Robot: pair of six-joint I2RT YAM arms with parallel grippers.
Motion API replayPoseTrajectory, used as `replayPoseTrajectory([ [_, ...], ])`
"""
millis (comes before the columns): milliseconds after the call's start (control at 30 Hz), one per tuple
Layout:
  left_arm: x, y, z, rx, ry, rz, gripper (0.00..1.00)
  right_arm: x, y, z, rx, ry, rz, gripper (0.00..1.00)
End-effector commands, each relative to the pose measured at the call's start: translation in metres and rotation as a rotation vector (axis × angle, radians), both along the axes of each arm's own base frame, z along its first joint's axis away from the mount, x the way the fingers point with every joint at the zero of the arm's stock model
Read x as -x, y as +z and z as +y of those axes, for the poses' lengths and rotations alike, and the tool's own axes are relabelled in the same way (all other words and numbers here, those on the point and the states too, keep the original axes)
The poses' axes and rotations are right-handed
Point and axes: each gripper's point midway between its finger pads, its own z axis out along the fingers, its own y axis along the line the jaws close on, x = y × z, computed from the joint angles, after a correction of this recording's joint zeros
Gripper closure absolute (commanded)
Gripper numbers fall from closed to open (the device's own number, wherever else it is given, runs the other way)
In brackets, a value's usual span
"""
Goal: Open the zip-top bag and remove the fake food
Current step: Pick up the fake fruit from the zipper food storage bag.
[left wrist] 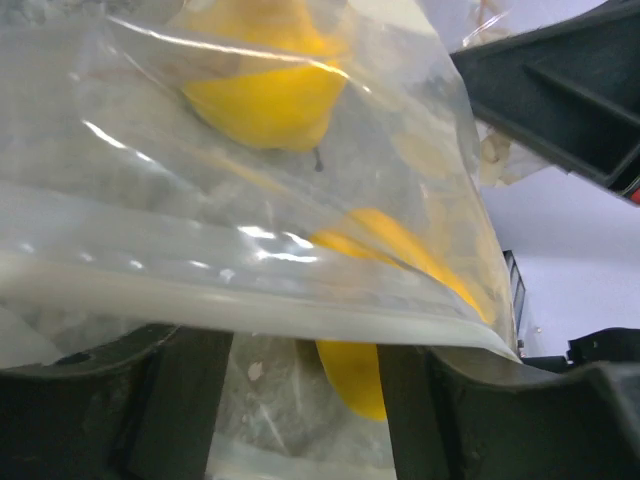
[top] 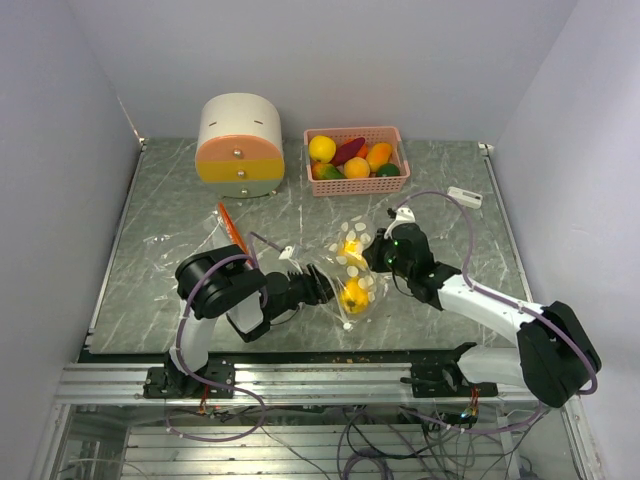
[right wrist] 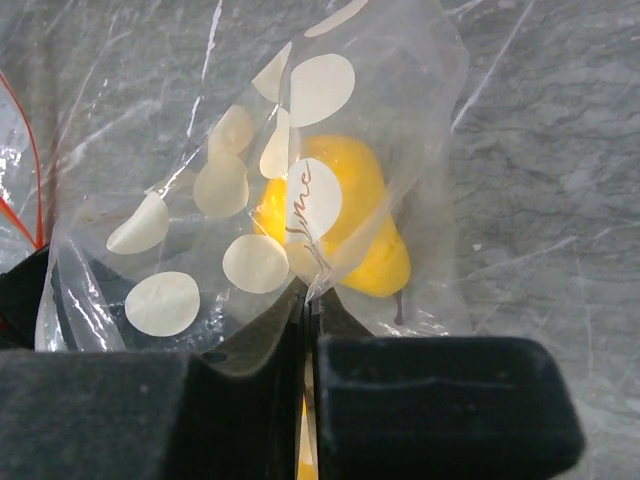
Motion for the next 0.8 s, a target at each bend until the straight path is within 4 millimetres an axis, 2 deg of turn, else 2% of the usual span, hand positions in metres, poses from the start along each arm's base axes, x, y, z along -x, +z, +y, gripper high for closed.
replayPoseTrajectory([
  [0, 0.002, 0.057, -0.011, 0.182, -0.047, -0.139, 0.27, 0.018, -0.012, 0.011, -0.030, 0.055, 0.050, 1.00],
  [133, 0.006, 0.058, -0.007, 0.183, -0.049, -0.134, 0.16, 0.039, -0.027, 0.017, -0.088, 0.083, 0.106, 1.00],
  [267, 0.010, 0.062, -0.005, 0.190, -0.056, -0.134, 0.10, 0.057, -0.046, 0.023, -0.147, 0.111, 0.163, 1.00],
  [333, 0.012, 0.063, -0.006, 0.192, -0.066, -0.134, 0.09, 0.060, -0.058, 0.025, -0.156, 0.112, 0.189, 1.00],
  [433, 0.017, 0.059, -0.010, 0.189, -0.085, -0.126, 0.07, 0.058, -0.065, 0.032, -0.175, 0.125, 0.200, 1.00],
  [567, 0.019, 0.052, -0.012, 0.172, -0.088, -0.118, 0.10, 0.042, -0.059, 0.041, -0.174, 0.129, 0.167, 1.00],
  [633, 0.018, 0.051, -0.010, 0.165, -0.079, -0.124, 0.13, 0.030, -0.047, 0.042, -0.148, 0.119, 0.139, 1.00],
  [733, 0.014, 0.051, -0.005, 0.152, -0.058, -0.125, 0.21, 0.017, -0.026, 0.034, -0.094, 0.086, 0.079, 1.00],
  [767, 0.012, 0.050, -0.003, 0.148, -0.051, -0.123, 0.23, 0.013, -0.018, 0.029, -0.072, 0.062, 0.055, 0.96],
])
